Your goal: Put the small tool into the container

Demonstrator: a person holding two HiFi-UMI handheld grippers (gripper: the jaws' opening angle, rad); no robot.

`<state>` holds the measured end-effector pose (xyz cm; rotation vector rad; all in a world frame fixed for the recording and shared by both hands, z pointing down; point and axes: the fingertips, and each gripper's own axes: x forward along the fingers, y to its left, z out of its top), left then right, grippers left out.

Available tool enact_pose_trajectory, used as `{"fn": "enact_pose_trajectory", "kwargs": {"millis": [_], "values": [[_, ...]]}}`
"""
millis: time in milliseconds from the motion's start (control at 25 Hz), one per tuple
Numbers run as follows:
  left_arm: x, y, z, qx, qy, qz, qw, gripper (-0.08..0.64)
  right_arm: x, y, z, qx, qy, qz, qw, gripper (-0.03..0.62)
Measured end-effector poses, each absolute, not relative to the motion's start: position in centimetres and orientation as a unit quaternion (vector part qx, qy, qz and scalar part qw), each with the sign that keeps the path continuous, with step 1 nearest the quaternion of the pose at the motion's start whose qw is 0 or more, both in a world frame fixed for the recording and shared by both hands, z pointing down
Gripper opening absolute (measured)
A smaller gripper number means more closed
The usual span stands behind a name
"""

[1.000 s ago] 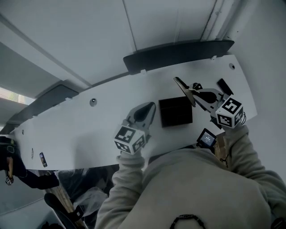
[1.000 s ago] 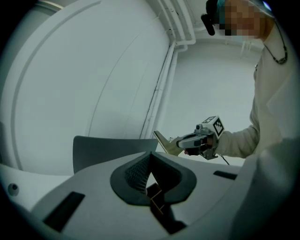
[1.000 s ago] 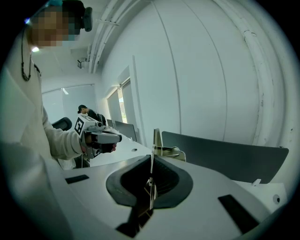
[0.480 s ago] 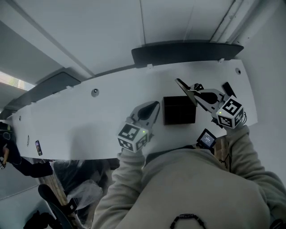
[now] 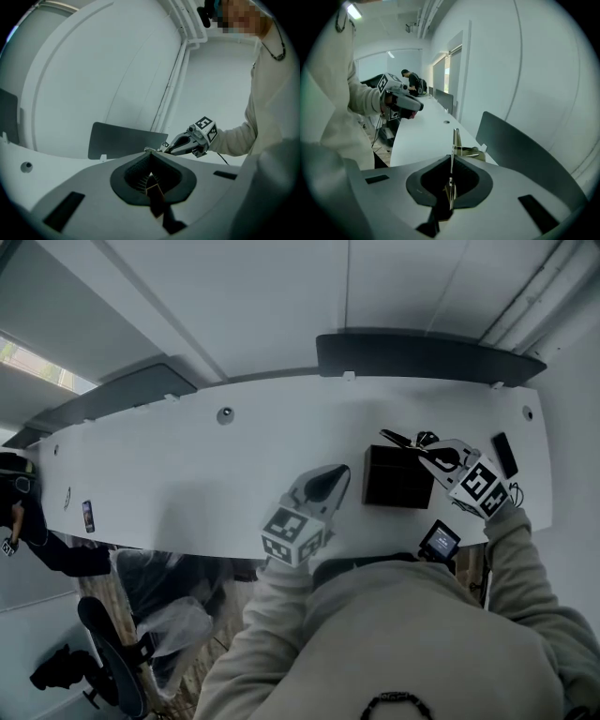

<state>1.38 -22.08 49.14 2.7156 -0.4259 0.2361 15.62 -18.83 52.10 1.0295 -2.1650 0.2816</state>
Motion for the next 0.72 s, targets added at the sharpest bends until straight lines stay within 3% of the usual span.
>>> {"fn": "enact_pose_trajectory", "kwargs": {"millis": [360,720], "values": [[-0.9,-21.9,50.0,0.959,-0.18,0.097,0.196,0.0,15.3,-18.9,57.2,0.317,-0.821,0.071,0.47,0.025],[-2.2,-22.0,51.0,0.954,-0.195,0.104,0.201,0.0,15.9,-18.3,60.3,0.284,-0.806,0.075,0.514,0.025]]}}
